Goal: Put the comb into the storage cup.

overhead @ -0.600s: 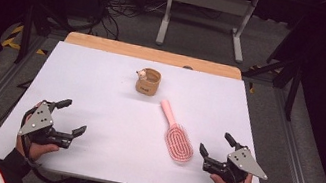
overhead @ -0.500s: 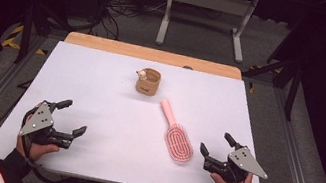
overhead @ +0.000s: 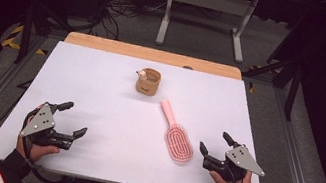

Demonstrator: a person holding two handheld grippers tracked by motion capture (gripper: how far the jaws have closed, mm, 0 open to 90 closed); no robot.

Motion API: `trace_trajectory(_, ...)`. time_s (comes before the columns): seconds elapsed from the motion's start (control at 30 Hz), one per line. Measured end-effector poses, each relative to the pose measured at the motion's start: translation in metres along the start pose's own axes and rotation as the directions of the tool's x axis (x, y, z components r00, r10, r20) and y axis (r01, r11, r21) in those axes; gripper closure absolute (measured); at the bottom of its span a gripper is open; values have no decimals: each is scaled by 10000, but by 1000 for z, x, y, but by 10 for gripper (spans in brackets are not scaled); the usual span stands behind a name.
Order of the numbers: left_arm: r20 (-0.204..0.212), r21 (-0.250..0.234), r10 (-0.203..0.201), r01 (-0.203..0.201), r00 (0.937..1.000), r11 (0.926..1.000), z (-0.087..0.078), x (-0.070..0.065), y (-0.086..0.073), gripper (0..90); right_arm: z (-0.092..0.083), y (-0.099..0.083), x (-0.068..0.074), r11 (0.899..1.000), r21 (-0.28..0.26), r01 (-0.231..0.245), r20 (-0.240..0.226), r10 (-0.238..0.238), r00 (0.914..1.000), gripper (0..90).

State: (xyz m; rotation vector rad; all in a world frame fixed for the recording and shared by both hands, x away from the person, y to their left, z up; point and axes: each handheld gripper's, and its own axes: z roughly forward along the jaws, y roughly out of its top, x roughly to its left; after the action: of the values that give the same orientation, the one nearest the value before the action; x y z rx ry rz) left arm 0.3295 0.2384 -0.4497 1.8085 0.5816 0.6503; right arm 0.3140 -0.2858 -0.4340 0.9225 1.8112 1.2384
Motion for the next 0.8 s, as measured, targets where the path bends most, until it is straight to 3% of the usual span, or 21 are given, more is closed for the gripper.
trace_trajectory(0.27, 87, 136, 1, -2, 10000, 9999, 0, -1, -2, 108, 2, 1, -3, 10000, -82, 5, -46, -6, 10000, 261)
trace_trajectory(0.63, -187, 311, -71, 77, 9998, 9995, 3, -1, -3, 203, 3, -1, -7, 10000, 43, -22, -343, 24, 9994, 559)
trace_trajectory(0.8, -127, 376, -40, 45, 9999, 9993, 4, 0, -4, 194, 4, -1, -9, 9998, 180, 8, -494, 1, 9988, 682)
